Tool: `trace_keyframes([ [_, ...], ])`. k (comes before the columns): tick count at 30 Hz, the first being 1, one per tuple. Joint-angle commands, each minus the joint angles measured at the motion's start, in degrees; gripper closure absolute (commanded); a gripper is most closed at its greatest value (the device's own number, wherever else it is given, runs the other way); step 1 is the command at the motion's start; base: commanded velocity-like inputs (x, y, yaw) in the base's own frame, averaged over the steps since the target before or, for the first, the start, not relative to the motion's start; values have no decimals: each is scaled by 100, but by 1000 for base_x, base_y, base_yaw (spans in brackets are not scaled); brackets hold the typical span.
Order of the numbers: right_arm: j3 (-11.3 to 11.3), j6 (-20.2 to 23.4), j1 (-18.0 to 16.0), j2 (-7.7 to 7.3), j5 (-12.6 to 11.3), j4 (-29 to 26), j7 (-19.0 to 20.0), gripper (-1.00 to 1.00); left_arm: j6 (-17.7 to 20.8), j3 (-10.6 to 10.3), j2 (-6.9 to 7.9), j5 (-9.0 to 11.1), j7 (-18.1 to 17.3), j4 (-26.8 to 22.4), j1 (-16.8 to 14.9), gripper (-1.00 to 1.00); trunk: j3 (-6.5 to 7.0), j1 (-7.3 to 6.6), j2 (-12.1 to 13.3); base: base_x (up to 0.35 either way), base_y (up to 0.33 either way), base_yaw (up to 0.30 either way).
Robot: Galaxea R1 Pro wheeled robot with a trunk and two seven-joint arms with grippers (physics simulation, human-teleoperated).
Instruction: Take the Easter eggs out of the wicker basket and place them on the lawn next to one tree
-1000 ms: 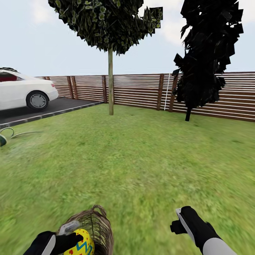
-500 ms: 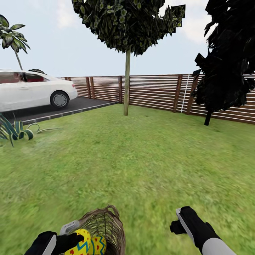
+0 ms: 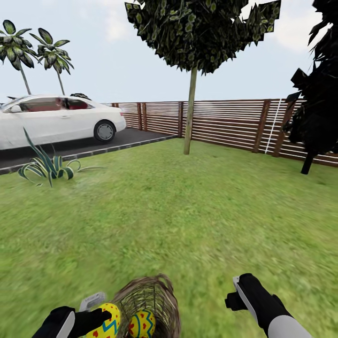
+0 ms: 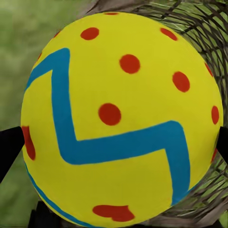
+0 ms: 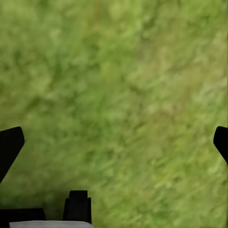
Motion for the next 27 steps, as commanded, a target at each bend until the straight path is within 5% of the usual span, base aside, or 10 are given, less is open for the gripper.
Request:
trace_keyframes([
  [1, 30, 32, -1, -6, 33, -10, 11, -100, 31, 18, -3, -25, -22, -2, -4, 100, 12, -23, 39, 0, 0, 294],
  [16, 30, 32, -1, -6, 35, -6, 11, -100, 31, 18, -3, -25, -22, -2, -4, 100, 282, -353, 640, -237, 192, 294],
  [27, 30, 32, -1, 37, 35, -1, 11, -100, 31, 18, -3, 1, -22, -2, -4, 100, 479, -594, 1081, -31, 37, 294],
])
